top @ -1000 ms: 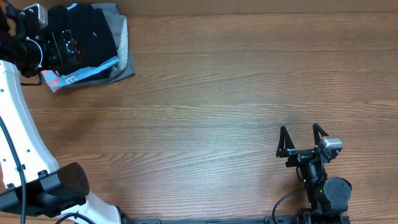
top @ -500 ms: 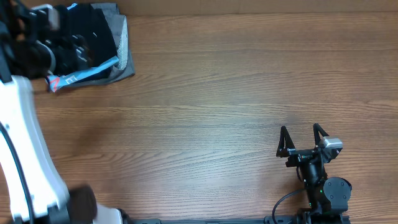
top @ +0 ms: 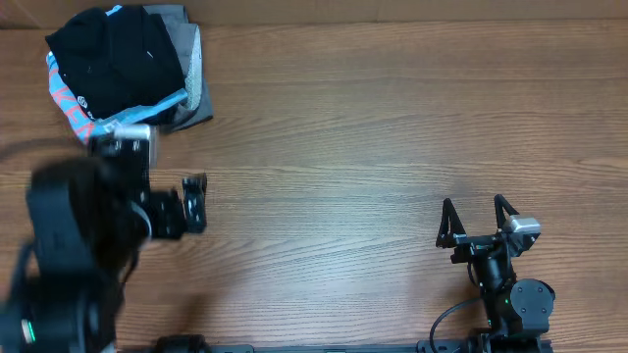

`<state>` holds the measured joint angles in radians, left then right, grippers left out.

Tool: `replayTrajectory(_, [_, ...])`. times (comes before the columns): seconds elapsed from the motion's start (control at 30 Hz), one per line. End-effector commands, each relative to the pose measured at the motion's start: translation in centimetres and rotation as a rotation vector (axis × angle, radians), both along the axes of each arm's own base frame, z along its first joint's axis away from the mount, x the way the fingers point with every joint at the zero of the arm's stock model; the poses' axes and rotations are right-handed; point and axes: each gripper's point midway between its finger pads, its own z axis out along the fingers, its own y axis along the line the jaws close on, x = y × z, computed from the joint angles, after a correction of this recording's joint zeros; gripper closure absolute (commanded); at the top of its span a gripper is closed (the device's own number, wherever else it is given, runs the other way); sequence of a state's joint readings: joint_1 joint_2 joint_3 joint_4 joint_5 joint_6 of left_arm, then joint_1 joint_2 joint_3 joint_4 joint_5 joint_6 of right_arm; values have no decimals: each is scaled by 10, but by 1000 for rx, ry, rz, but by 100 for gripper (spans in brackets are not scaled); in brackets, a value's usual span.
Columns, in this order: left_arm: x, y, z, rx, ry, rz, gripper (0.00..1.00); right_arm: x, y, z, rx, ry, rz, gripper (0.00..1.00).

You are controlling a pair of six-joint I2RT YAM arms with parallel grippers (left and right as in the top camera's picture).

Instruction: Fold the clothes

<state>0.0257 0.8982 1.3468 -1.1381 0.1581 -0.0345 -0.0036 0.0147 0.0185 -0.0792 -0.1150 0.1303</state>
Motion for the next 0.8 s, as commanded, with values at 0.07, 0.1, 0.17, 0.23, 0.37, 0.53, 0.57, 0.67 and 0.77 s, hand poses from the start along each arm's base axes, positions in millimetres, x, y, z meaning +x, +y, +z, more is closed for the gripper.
replayTrajectory(0.07, [-34,-6,-18,-80,-205,19,0,0,0,-1,-4,-7,-3,0])
replayTrajectory(0.1, [-39,-6,-24,-80,-233,18,0,0,0,-1,-4,-7,-3,0])
replayTrajectory(0.17, [-46,-7,-36,-96,-282,26,0,0,0,-1,-4,-7,-3,0])
replayTrajectory(0.23, [-48,-7,-44,-119,-324,37,0,0,0,-1,-4,-7,-3,0])
replayTrajectory(0.37, [-34,-6,-55,-211,-430,74,0,0,0,-1,-4,-7,-3,0])
replayTrajectory(0.53, [-20,-6,-68,-262,-601,73,0,0,0,-1,-4,-7,-3,0])
replayTrajectory(0.57, [-19,-6,-71,-266,-632,70,0,0,0,-1,-4,-7,-3,0])
replayTrajectory(0.67, [-17,-6,-79,-268,-699,60,0,0,0,-1,-4,-7,-3,0])
replayTrajectory(0.77, [-11,-2,-86,-270,-715,79,0,0,0,-1,-4,-7,-3,0])
